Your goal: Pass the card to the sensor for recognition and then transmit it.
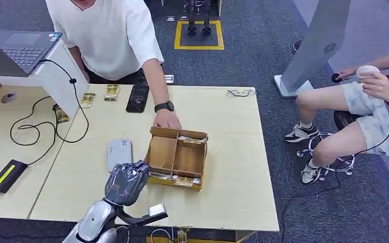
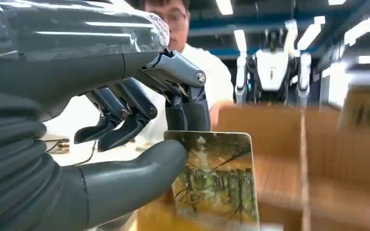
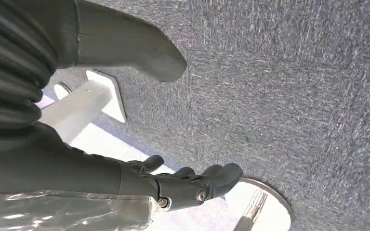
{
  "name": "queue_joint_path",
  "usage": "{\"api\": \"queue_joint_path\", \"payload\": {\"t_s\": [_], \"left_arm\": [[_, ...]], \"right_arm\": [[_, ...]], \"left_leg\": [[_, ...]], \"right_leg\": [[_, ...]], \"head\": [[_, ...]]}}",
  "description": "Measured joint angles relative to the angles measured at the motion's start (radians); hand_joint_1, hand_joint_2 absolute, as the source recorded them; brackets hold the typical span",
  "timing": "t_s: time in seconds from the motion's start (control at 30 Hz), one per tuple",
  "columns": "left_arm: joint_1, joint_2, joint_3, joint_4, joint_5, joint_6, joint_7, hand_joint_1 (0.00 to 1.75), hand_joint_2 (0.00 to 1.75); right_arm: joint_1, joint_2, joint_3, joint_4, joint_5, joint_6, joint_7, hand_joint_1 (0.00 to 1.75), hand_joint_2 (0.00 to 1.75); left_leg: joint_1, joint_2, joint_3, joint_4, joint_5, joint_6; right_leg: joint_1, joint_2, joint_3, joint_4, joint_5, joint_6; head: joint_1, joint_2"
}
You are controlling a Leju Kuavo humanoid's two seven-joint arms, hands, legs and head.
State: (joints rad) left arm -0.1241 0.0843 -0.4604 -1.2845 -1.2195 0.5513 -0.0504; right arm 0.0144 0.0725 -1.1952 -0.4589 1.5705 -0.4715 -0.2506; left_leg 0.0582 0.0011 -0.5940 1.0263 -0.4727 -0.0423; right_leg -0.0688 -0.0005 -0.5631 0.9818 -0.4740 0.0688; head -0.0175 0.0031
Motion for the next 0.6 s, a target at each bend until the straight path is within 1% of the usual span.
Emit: {"api": "queue_joint_path", "payload": {"t_s": [0.07, 0.13, 0.23, 0.37, 0.6], "left_arm": [[-0.008, -0.002, 0.0, -0.028, 0.043, 0.007, -0.013, 1.75, 1.75], [-0.03, -0.002, 0.001, -0.06, 0.09, 0.004, -0.013, 1.75, 1.75], [-0.072, -0.002, 0.015, -0.097, 0.13, 0.001, -0.013, 1.75, 1.75], [-0.119, -0.003, 0.031, -0.129, 0.143, -0.004, -0.013, 1.75, 1.75], [-0.198, -0.013, 0.032, -0.139, 0.146, -0.021, -0.013, 1.75, 1.75]], "right_arm": [[0.0, 0.003, 0.0, 0.0, 0.0, -0.002, 0.0, 0.0, 1.75], [0.0, 0.007, 0.0, 0.0, 0.0, -0.006, -0.001, 0.0, 1.75], [-0.002, 0.01, 0.0, 0.003, 0.0, -0.012, -0.001, 0.0, 1.75], [-0.003, 0.01, 0.001, 0.012, 0.0, -0.02, 0.0, 0.0, 1.75], [-0.013, 0.01, 0.006, 0.037, 0.0, -0.031, -0.001, 0.0, 1.75]], "left_leg": [[0.0, 0.0, 0.0, 0.0, 0.0, 0.0], [0.0, 0.0, 0.0, 0.0, 0.0, 0.0], [0.0, 0.0, 0.0, 0.0, 0.0, 0.0], [0.0, 0.0, 0.0, 0.0, 0.0, 0.0], [0.0, 0.0, 0.0, 0.0, 0.0, 0.0]], "right_leg": [[0.0, 0.0, 0.0, 0.0, 0.0, 0.0], [0.0, 0.0, 0.0, 0.0, 0.0, 0.0], [0.0, 0.0, 0.0, 0.0, 0.0, 0.0], [0.0, 0.0, 0.0, 0.0, 0.0, 0.0], [0.0, 0.001, 0.0, 0.0, 0.0, 0.0]], "head": [[0.0, 0.0], [0.0, 0.0], [0.0, 0.0], [0.0, 0.0], [0.0, 0.0]]}}
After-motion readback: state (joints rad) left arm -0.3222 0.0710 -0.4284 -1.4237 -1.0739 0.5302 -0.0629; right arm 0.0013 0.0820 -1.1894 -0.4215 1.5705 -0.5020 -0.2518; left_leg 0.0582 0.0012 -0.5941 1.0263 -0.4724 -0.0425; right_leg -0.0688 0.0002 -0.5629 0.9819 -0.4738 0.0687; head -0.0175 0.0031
